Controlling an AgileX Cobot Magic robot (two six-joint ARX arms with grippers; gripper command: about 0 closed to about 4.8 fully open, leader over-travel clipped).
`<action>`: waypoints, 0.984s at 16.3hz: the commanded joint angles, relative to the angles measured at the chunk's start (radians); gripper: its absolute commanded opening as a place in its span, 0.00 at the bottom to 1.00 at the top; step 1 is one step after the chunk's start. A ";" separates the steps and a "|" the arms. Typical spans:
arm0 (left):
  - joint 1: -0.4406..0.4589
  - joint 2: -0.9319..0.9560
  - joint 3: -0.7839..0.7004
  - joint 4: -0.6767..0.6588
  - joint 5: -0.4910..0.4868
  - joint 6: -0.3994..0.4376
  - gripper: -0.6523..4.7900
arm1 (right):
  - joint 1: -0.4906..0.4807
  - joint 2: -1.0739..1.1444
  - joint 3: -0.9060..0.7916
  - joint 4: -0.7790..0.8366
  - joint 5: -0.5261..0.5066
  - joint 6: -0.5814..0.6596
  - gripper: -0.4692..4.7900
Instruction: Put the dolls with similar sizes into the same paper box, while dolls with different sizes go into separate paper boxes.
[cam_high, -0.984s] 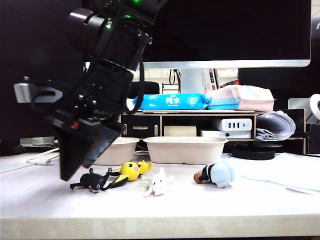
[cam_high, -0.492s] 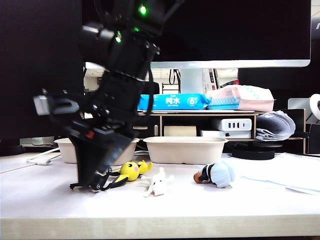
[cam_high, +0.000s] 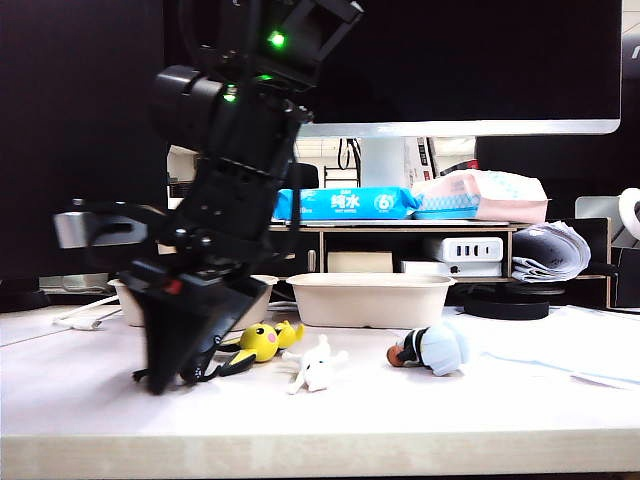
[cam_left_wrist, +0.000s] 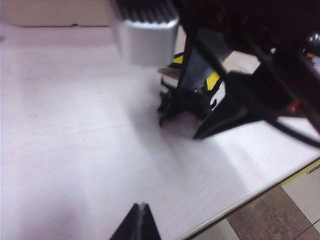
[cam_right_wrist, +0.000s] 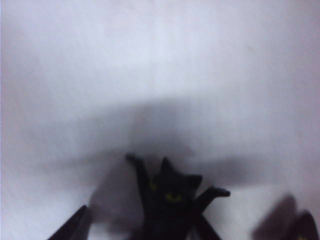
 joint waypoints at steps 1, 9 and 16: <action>0.000 0.000 0.001 0.005 0.000 -0.003 0.11 | 0.005 0.015 -0.002 0.006 0.000 0.002 0.35; 0.000 -0.001 0.001 0.005 0.000 -0.003 0.11 | -0.006 -0.010 0.029 0.006 0.073 0.089 0.17; 0.000 -0.204 0.001 0.002 0.000 -0.003 0.11 | -0.133 -0.171 0.096 0.038 0.090 0.148 0.17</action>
